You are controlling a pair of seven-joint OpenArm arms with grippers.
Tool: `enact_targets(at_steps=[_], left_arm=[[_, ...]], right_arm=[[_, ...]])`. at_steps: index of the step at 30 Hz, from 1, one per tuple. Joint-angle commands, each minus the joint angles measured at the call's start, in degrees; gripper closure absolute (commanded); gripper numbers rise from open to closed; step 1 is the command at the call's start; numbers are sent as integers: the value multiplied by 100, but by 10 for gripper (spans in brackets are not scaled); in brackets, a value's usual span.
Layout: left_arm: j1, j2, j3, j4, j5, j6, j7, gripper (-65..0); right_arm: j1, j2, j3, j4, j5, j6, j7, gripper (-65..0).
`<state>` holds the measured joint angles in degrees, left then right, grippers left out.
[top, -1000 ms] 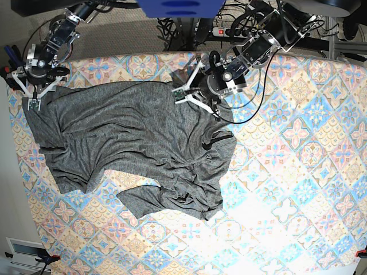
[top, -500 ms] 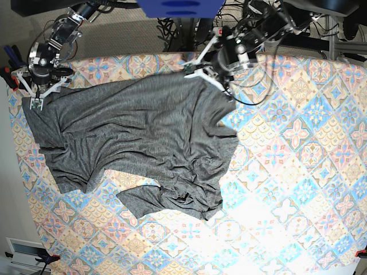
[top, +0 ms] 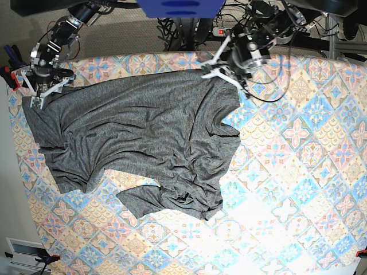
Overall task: Layout the t-shirt on the table in an organized manner, then fold the t-shirt properly
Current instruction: 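Hold the shirt edges with both grippers and pull them apart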
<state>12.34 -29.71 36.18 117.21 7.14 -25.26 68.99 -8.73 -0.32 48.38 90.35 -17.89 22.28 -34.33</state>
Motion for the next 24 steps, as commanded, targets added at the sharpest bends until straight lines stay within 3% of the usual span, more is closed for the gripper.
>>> enact_targets(at_steps=[1, 12, 18, 24], left_arm=[[1, -57, -80, 99, 3, 24, -117, -40], [-25, -75, -106, 81, 3, 24, -117, -40], [-51, -75, -106, 73, 47, 24, -117, -40], [-51, -66, -106, 64, 56, 24, -126, -40]], right_arm=[[113, 45, 116, -2, -246, -52, -308, -338], [473, 19, 802, 7, -176, -52, -317, -338], [447, 62, 951, 25, 1213, -52, -361, -338], [456, 291, 951, 16, 1363, -52, -308, -338]])
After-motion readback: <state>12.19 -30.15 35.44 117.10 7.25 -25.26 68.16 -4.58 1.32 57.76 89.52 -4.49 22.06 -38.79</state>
